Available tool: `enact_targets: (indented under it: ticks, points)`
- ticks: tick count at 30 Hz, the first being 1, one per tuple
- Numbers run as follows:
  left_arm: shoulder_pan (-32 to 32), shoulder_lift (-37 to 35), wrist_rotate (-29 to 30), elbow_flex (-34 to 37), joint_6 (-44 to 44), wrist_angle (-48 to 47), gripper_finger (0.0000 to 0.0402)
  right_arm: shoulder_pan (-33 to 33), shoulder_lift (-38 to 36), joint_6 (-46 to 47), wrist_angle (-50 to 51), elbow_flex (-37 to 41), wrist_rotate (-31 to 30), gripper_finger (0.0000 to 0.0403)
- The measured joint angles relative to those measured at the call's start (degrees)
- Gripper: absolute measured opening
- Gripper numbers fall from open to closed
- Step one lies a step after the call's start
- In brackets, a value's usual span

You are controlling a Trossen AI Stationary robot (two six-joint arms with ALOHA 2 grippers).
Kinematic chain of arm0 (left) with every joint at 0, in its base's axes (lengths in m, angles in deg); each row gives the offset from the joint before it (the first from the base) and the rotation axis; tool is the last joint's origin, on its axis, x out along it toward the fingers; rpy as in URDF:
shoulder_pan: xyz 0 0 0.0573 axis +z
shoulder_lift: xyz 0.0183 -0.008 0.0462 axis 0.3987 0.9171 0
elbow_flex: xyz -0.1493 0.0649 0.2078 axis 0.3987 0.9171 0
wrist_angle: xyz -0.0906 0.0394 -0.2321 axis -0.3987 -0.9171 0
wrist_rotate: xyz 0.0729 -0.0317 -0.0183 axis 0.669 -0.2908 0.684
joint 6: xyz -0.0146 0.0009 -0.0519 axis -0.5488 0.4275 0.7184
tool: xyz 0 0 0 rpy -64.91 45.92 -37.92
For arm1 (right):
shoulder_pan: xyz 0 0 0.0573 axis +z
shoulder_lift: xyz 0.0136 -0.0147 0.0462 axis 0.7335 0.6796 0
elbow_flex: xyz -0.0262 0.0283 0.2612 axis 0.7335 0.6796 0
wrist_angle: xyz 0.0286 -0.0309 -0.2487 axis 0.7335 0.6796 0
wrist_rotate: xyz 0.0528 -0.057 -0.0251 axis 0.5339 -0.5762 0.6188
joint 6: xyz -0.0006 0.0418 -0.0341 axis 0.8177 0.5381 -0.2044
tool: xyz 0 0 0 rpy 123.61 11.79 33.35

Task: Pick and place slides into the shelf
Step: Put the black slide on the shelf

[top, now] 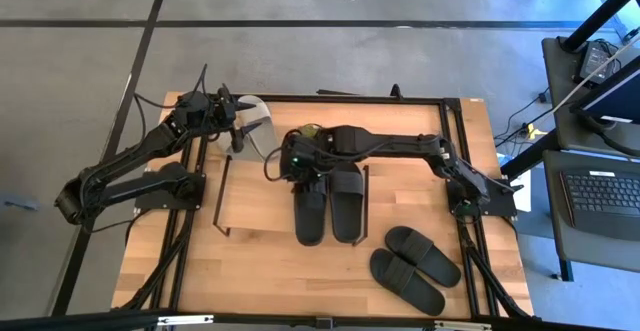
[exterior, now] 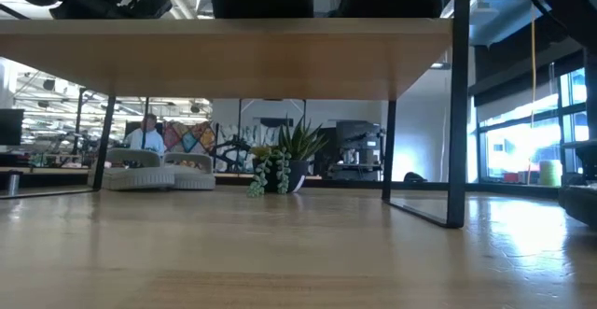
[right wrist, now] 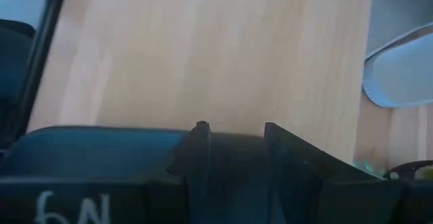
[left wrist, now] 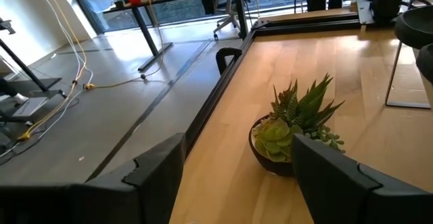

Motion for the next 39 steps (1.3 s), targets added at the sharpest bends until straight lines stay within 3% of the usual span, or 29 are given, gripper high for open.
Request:
enact_targets:
  ticks: [7,21,39]
  points:
    - [-0.01,0.0,-0.01,0.0,0.01,-0.05,0.0257,0.74,-1.18,-0.1,0.59,-0.02,-0.51,0.0142]
    - [-0.01,0.0,-0.05,0.0,0.0,-0.63,0.0257,0.71,0.94,0.02,-9.08,0.44,0.32,0.0142]
    - [-0.01,0.0,-0.12,0.0,0.02,-1.23,0.0257,1.21,1.24,4.27,-1.79,0.44,1.46,0.0142]
